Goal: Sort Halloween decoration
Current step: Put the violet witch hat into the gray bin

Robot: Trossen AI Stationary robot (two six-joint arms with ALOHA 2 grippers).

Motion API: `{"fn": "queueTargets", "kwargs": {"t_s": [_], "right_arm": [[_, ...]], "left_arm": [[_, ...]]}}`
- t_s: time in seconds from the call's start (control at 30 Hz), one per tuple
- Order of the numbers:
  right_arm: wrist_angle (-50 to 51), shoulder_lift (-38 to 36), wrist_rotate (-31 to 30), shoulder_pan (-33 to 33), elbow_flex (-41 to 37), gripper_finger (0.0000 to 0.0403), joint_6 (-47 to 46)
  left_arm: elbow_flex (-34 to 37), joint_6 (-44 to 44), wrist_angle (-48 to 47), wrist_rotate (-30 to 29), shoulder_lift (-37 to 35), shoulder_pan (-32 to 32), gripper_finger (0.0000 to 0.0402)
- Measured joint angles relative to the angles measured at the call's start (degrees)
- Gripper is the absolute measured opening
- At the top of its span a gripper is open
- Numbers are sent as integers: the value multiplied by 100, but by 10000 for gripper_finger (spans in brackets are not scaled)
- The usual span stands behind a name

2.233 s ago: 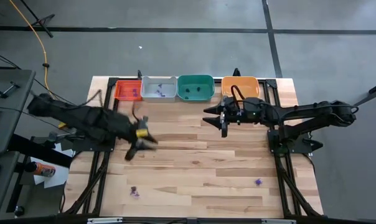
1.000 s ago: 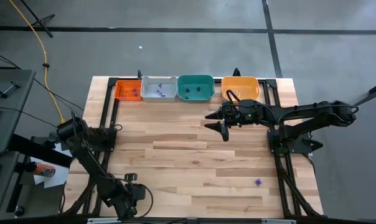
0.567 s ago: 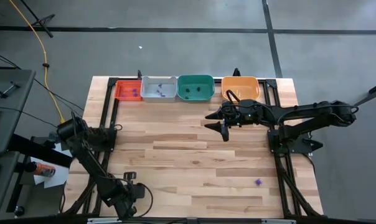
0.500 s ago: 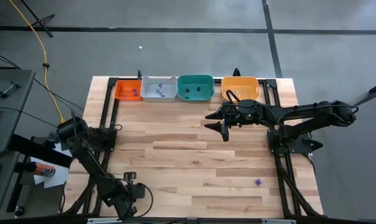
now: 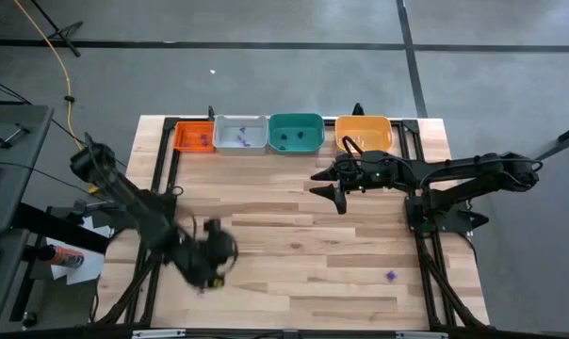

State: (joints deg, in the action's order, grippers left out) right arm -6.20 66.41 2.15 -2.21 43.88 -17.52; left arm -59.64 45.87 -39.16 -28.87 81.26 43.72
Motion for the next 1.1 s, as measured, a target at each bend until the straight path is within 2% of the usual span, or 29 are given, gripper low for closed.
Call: {"fn": "queueTargets", "kwargs": {"t_s": [0.1,0.23,0.33,0.43,0.57,0.63,0.73,0.83,1.1], "right_arm": [[-2,0,0,2,0,204,-39],[-125,0,1,1,0,204,-39],[-382,0,2,0,0,204,-20],[-688,0,2,0,0,204,0],[-1078,0,0,1,0,204,103],[-1241,0,0,12,0,204,130],[-1342,-2,-1,55,0,204,227],[-1335,-2,-19,143,0,204,479],[-1335,-2,-59,281,0,204,1048]], "left_arm": [[-2,-737,29,-696,-564,-760,0],[-2,-2285,742,-875,-1014,-1960,0],[10,-3554,1989,-398,-1107,-2741,0],[427,-4325,4013,346,-1107,-3363,0],[1228,-3914,6283,1609,-1025,-3977,0],[1702,-3557,6840,1897,-1005,-4116,0],[2250,-3265,7611,1950,-1019,-4169,0],[2524,-3242,7977,1944,-1017,-4231,0],[2520,-3246,7954,2133,-1019,-4416,0]]}}
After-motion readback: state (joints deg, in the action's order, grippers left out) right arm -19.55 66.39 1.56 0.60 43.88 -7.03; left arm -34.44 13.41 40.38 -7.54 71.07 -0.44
